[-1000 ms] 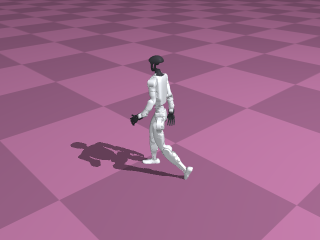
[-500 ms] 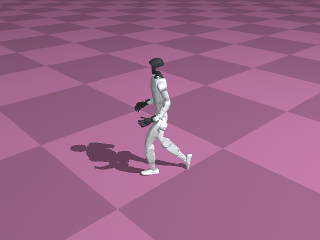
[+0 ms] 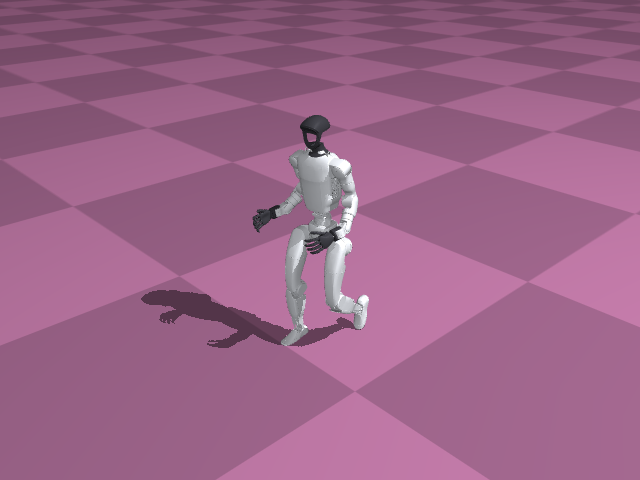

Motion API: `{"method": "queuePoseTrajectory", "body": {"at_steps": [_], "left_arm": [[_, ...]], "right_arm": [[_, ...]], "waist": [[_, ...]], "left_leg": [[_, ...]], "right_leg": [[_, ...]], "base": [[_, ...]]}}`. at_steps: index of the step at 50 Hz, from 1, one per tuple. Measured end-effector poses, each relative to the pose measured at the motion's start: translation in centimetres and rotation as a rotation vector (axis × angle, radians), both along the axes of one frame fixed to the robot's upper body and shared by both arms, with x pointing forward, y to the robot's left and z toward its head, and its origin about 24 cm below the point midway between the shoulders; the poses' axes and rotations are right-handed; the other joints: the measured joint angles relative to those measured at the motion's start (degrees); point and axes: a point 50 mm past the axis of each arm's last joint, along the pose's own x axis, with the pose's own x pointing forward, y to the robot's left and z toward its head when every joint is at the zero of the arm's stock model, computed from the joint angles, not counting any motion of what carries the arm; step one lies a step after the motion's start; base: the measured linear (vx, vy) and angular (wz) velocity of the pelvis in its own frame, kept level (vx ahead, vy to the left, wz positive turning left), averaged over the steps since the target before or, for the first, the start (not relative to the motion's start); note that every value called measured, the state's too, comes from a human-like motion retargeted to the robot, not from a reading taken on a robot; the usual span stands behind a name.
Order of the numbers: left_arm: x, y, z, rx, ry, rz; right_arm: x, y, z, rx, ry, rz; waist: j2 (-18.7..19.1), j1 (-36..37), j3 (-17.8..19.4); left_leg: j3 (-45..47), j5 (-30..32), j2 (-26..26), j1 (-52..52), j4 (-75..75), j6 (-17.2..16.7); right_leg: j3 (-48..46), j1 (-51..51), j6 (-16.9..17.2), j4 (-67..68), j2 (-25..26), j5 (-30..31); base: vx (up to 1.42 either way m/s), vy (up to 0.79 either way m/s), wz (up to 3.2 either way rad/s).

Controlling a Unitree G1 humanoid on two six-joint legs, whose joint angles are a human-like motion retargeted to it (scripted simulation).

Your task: Walk run

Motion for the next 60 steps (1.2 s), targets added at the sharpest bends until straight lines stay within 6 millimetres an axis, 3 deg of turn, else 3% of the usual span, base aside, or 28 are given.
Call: {"method": "queuePoseTrajectory", "body": {"at_steps": [3, 5, 11, 13, 15, 16, 17, 18, 20, 22, 23, 25, 27, 30, 32, 35, 37, 38, 39, 40, 42, 44, 46, 50, 53, 57, 58, 60], "left_arm": [[-2.1, -0.7, -1.1, -0.05, 0.063, 0.064], [-3.3, -0.8, -1.4, -0.075, 0.091, 0.108], [-3.4, -0.7, -1.4, -0.14, 0.096, 0.167], [-2.5, -0.9, -1.0, -0.157, 0.073, 0.172], [-1.5, -1.0, -0.5, -0.169, 0.036, 0.195], [-1.0, -1.1, -0.2, -0.17, 0.018, 0.21], [-0.5, -1.3, 0.1, -0.175, -0.001, 0.226], [0.3, -1.9, 0.4, -0.191, -0.022, 0.244], [2.8, -1.8, 1.8, -0.236, -0.111, 0.273], [5.4, -3.0, 3.8, -0.314, -0.203, 0.25], [6.3, -3.6, 4.8, -0.358, -0.247, 0.241], [7.8, -4.1, 6.8, -0.419, -0.328, 0.222], [8.5, -4.3, 8.3, -0.424, -0.391, 0.162], [8.9, -4.4, 10.0, -0.379, -0.47, 0.066], [8.9, -4.0, 10.5, -0.331, -0.498, 0.022], [8.6, -2.7, 10.4, -0.25, -0.504, 0.001], [8.1, -1.7, 9.3, -0.203, -0.461, 0.005], [7.7, -1.2, 8.5, -0.183, -0.428, 0.008], [7.1, -0.7, 7.5, -0.164, -0.386, 0.007], [6.3, -0.2, 6.4, -0.146, -0.34, 0.003], [5.1, -0.6, 4.2, -0.131, -0.247, -0.017], [3.3, -1.1, 2.1, -0.144, -0.15, 0.011], [1.3, -1.5, 0.9, -0.169, -0.08, 0.047], [-2.4, -0.9, -0.7, -0.192, 0.026, 0.153], [-3.7, -0.3, -1.2, -0.193, 0.068, 0.193], [-3.9, -0.2, -1.1, -0.205, 0.071, 0.239], [-3.7, -0.1, -0.9, -0.204, 0.062, 0.249], [-3.1, 0.0, -0.6, -0.193, 0.042, 0.255]], "right_arm": [[2.6, 1.1, 1.6, 0.056, -0.113, 0.051], [3.5, 1.2, 2.8, 0.037, -0.181, 0.075], [3.6, 1.6, 4.5, -0.162, -0.197, 0.186], [3.1, 1.6, 4.0, -0.212, -0.149, 0.2], [2.5, 1.8, 3.0, -0.227, -0.091, 0.214], [1.8, 1.9, 2.2, -0.225, -0.049, 0.223], [1.0, 2.0, 1.3, -0.225, -0.003, 0.234], [-0.1, 2.1, 0.3, -0.232, 0.049, 0.25], [-1.9, 1.9, -1.7, -0.24, 0.166, 0.262], [-3.8, 2.2, -3.5, -0.227, 0.271, 0.268], [-5.2, 1.8, -4.0, -0.228, 0.32, 0.266], [-7.7, 1.0, -4.5, -0.226, 0.4, 0.263], [-9.9, 0.5, -4.7, -0.217, 0.453, 0.23], [-11.7, 0.0, -4.4, -0.196, 0.471, 0.16], [-11.6, 0.0, -4.2, -0.171, 0.447, 0.111], [-9.7, 0.7, -3.8, -0.138, 0.37, 0.065], [-7.7, 1.1, -3.3, -0.155, 0.306, 0.04], [-6.6, 1.4, -3.0, -0.175, 0.274, 0.026], [-5.6, 1.7, -2.7, -0.192, 0.244, 0.008], [-4.6, 2.1, -2.5, -0.206, 0.215, -0.01], [-2.0, 2.1, -1.9, -0.193, 0.14, -0.061], [0.3, 2.4, -1.0, -0.142, 0.067, -0.035], [1.8, 2.8, 0.0, -0.09, -0.004, -0.003], [3.7, 2.7, 3.1, -0.068, -0.191, 0.014], [3.7, 2.7, 4.5, -0.119, -0.245, 0.066], [2.7, 2.5, 4.4, -0.21, -0.195, 0.132], [2.5, 2.7, 4.1, -0.226, -0.171, 0.151], [1.7, 3.0, 3.0, -0.25, -0.105, 0.193]], "waist": [[-1.9, 5.4, 0.8], [-4.3, 8.7, 1.4], [-7.7, 17.6, 1.0], [-8.5, 18.1, 0.6], [-11.3, 19.5, 0.7], [-11.4, 18.7, 0.4], [-11.3, 17.5, 0.3], [-11.0, 15.2, 0.6], [-9.0, 11.5, 0.8], [-3.2, 12.1, -0.5], [-1.3, 12.1, -1.1], [-0.4, 13.2, -1.5], [0.9, 9.5, -1.8], [2.1, 1.0, -1.8], [1.6, -2.6, -1.2], [0.2, -3.1, -0.5], [-0.3, -2.1, -0.5], [-0.3, -1.6, -1.0], [-0.4, -1.0, -1.4], [-0.4, -0.3, -1.8], [2.2, -3.0, -0.7], [-0.3, -2.5, -1.5], [-2.0, 0.3, -1.5], [-7.6, 7.3, 0.5], [-9.2, 12.0, 1.2], [-9.2, 14.7, 1.8], [-9.2, 14.3, 1.6], [-10.7, 12.8, 0.3]], "left_leg": [[7.4, -11.0, 0.3, -7.9, 0.7, 5.4], [8.6, -17.9, -3.1, -13.7, -3.9, 6.5], [22.0, -29.9, -4.5, -17.4, -41.5, 10.7], [24.1, -29.6, -6.6, -15.5, -49.5, 12.3], [27.5, -27.8, -3.3, -13.4, -48.5, 15.6], [26.5, -33.0, -2.8, -11.9, -44.9, 15.6], [21.9, -37.1, -3.8, -11.9, -40.8, 15.6], [10.1, -38.9, -7.9, -14.7, -35.7, 15.6], [9.7, -42.1, -4.9, -13.3, -29.4, 15.6], [8.6, -44.0, 2.2, -9.5, -30.1, 15.6], [6.5, -44.4, 2.8, -7.9, -30.9, 15.6], [4.1, -42.3, 1.1, -4.0, -35.3, 15.6], [0.6, -37.4, -0.9, 0.0, -40.4, 15.6], [-4.7, -28.7, -3.7, 6.2, -46.4, 14.1], [-7.4, -23.1, -4.3, 10.0, -48.1, 11.5], [-8.2, -14.6, -4.5, 15.8, -49.2, 7.1], [-9.3, -7.2, -5.0, 18.1, -46.2, 1.3], [-10.5, -2.5, -5.6, 18.0, -43.0, -3.2], [-10.2, 2.4, -6.4, 16.9, -37.9, -7.0], [-9.1, 7.3, -7.3, 15.3, -31.8, -10.5], [-10.6, 9.8, -3.7, 7.6, -13.9, -14.0], [-6.5, 5.5, -5.0, 1.4, -7.3, -10.5], [1.7, -2.3, -1.7, -3.7, -4.8, -5.3], [9.5, -17.1, -1.4, -15.6, -10.6, 2.7], [10.1, -20.3, -2.1, -19.8, -29.1, 5.4], [13.3, -23.6, -1.3, -18.1, -48.5, 7.3], [12.9, -20.0, -1.6, -17.9, -49.2, 10.0], [12.4, -26.8, -3.4, -17.7, -42.2, 15.6]], "right_leg": [[-0.1, 5.7, -1.8, -3.7, 1.7, 1.5], [-0.5, 9.7, -1.7, -7.8, 1.4, 5.3], [-8.9, 20.1, 3.2, -15.0, 4.7, 20.5], [-13.0, 23.2, 6.0, -14.6, 5.8, 25.5], [-12.4, 25.4, 7.8, -11.3, 6.4, 31.5], [-12.2, 25.2, 9.4, -7.1, 7.3, 35.7], [-11.5, 24.0, 10.6, -0.8, 8.3, 39.0], [-10.1, 20.8, 11.2, 9.5, 9.8, 40.3], [-3.4, 15.2, 11.5, 22.4, 15.1, 40.8], [-4.9, 10.5, 6.1, 22.9, 18.1, 37.4], [-5.2, 8.1, 2.8, 23.8, 17.6, 33.9], [-5.4, 2.9, -5.3, 24.2, 13.0, 26.0], [-9.1, -2.4, -8.9, 21.8, 6.3, 19.0], [-9.5, -7.7, -2.9, 10.3, 1.0, 15.2], [-3.2, -9.5, 1.1, -0.2, 2.4, 12.3], [3.8, -10.2, 4.9, -12.6, 3.2, 6.2], [-1.2, -10.2, -0.4, -11.7, 3.2, 11.7], [-3.9, -9.9, -3.4, -8.6, 3.4, 8.5], [0.3, -9.0, -4.9, -5.5, 5.5, 6.2], [7.8, -7.9, -5.8, -2.3, 8.5, 4.4], [-0.7, -7.5, -5.4, 2.4, 6.3, 1.5], [0.0, -2.7, -6.1, 0.0, 5.2, 0.4], [1.7, 1.5, -7.5, -2.9, 6.5, 1.4], [2.9, 10.0, -6.0, -9.5, 5.3, 12.7], [3.0, 15.8, -4.3, -12.8, 6.0, 22.6], [-1.1, 23.5, -3.5, -12.8, 7.3, 33.0], [-0.8, 24.8, -2.9, -11.2, 7.8, 35.6], [-0.7, 24.2, -0.3, -2.4, 8.7, 40.8]], "base": [[1.0, -0.21, 0.08], [1.1, -0.25, 0.3], [0.99, -0.27, 0.53], [1.28, -0.42, 0.97], [1.57, -1.06, 0.32], [1.7, -0.9, 0.81], [1.38, -0.31, 1.95], [1.2, -0.07, 2.37], [1.29, 0.01, 2.01], [1.13, 0.09, 0.96], [1.13, 0.1, 1.12], [1.23, 0.03, 1.34], [1.2, 0.04, 2.58], [1.1, -0.09, 3.19], [1.0, -0.41, 2.27], [1.16, -0.59, 0.59], [1.13, -0.47, -0.08], [1.15, -0.41, -0.06], [1.5, -0.61, -0.03], [1.62, -0.68, 0.87], [1.19, -0.46, 1.62], [1.1, -0.41, 0.27], [1.25, -0.43, -0.6], [1.1, -0.42, -0.66], [1.19, -0.39, -0.63], [1.42, -0.35, -0.29], [1.43, -0.43, 0.02], [1.57, -0.47, 0.48]]}}
